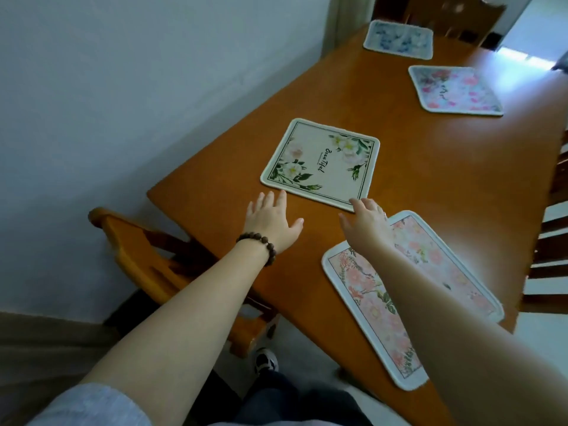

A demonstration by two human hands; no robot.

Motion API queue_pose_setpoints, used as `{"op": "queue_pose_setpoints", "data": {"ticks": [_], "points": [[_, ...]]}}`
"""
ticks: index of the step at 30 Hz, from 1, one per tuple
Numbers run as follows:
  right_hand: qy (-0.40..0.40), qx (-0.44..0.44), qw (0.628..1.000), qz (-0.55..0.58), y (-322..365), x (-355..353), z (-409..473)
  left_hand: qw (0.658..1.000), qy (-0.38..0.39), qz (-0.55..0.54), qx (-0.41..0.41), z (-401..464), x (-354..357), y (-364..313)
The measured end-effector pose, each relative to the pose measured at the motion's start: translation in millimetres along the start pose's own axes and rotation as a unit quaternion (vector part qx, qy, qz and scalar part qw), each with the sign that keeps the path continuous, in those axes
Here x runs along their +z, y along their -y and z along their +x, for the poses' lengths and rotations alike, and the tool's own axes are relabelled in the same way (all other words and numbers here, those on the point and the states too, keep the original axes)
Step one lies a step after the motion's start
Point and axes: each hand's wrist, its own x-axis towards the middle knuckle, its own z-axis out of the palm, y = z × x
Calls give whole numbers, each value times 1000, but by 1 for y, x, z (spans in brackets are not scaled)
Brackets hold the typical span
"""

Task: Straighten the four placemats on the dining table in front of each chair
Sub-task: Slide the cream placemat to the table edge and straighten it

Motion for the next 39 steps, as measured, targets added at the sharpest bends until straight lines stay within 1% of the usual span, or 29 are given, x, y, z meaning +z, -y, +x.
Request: {"op": "queue_pose_setpoints", "data": {"ticks": [4, 12, 19, 23, 28, 31, 34, 39], "points": [[0, 22, 1000, 9, 3, 2, 10, 1000, 19, 3, 23, 18, 0, 2], [8, 30, 999, 22, 4, 3, 38, 999, 16, -8, 40, 51, 4, 1], [4, 79, 997, -1, -16, 17, 88, 999, 3, 10, 38, 111, 15, 15], [8, 99, 995, 5, -33, 36, 125, 1000, 8, 9, 18, 151, 35, 25], [-16, 87, 996, -21, -49, 62, 166, 1000, -11, -8, -3, 203, 59, 28], [-17, 114, 993, -32, -58, 70, 183, 1000, 12, -20, -20, 226, 69, 29], [3, 130, 991, -40, -62, 75, 191, 998, 43, -23, -32, 237, 76, 29], [0, 113, 994, -10, -57, 81, 191, 998, 24, -38, -44, 232, 80, 29]]}}
